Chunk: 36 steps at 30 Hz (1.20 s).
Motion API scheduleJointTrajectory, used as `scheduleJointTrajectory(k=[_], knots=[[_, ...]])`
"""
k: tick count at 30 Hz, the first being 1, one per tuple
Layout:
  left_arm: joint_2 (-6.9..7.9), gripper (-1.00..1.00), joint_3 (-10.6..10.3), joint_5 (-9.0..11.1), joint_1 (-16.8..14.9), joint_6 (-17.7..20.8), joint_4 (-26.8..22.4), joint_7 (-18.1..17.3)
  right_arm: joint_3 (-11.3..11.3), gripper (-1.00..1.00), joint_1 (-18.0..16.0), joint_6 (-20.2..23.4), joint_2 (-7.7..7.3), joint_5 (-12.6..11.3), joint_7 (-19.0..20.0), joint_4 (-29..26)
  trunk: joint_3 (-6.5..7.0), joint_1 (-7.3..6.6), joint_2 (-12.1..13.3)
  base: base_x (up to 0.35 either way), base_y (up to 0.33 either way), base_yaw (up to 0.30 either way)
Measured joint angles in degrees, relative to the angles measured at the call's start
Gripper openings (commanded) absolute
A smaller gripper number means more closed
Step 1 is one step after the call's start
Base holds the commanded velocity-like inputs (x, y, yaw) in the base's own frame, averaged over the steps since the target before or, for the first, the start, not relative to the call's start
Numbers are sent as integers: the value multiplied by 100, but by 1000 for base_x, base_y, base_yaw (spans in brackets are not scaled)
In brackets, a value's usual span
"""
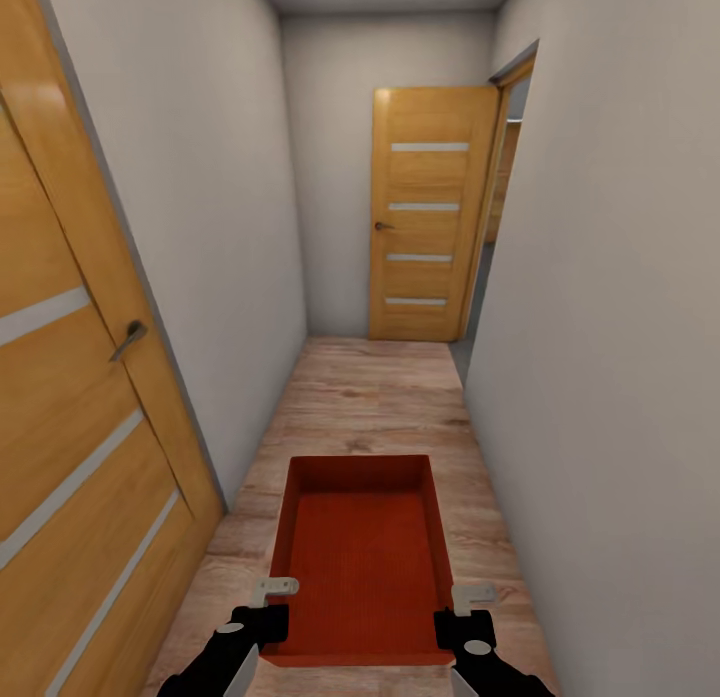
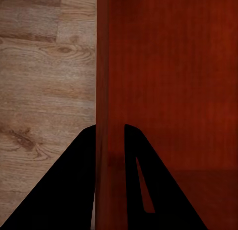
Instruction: Move the two storage containers from the living room to the garage. In the garage, place one container on the floor and stack the other container on top of it (either order is fine).
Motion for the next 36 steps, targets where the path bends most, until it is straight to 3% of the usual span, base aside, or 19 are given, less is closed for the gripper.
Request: scheduleJointTrajectory(k=[36], knots=[[0, -100, -1, 0, 0, -9, 0, 0, 1, -100, 1, -9, 0, 0, -1, 0, 0, 0, 0, 323, 0, 0]])
